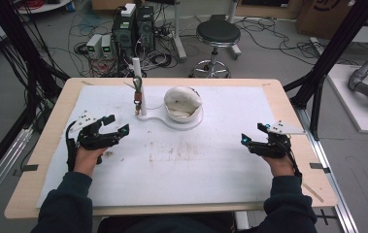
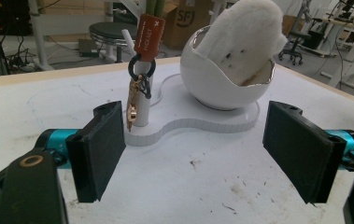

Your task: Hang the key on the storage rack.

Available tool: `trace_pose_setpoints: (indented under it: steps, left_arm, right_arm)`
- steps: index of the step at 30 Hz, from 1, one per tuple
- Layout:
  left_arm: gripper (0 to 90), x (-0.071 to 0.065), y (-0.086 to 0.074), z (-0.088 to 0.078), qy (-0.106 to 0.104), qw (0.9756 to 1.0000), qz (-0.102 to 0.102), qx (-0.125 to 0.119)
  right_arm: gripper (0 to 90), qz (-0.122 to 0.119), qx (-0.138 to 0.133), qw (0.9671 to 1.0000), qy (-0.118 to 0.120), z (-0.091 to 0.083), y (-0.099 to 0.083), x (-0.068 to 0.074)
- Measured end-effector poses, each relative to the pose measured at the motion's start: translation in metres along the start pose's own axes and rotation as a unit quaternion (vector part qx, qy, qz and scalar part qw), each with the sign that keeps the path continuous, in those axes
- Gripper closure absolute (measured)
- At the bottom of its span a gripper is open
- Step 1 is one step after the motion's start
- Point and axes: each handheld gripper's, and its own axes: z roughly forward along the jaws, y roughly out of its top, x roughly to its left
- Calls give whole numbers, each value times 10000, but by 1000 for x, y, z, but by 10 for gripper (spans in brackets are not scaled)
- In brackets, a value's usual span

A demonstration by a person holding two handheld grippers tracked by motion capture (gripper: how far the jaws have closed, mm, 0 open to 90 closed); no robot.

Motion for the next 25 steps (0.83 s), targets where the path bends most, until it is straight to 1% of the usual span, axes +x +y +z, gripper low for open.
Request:
trace_pose_setpoints:
  steps: [4, 8, 10, 17, 25]
  left_arm:
    - [210, -2, 1, -1, 31, 10000, 14, 22]
    - [210, -3, 1, -2, 28, 10000, 55, 52]
    - [210, -3, 1, -1, 13, 10000, 43, 66]
    - [210, -2, 0, -1, 20, 10000, 3, 42]
    - [210, -2, 0, -1, 27, 10000, 3, 59]
  right_arm:
    - [220, 78, -59, 10000, -13, -2, -1, -3]
    - [220, 154, -89, 9998, -30, -4, -2, -6]
    - [220, 171, -80, 9998, -32, -3, -2, -7]
    - [220, 125, -13, 9999, 6, 1, -3, -6]
    - [220, 160, -44, 9999, 26, 1, -2, -5]
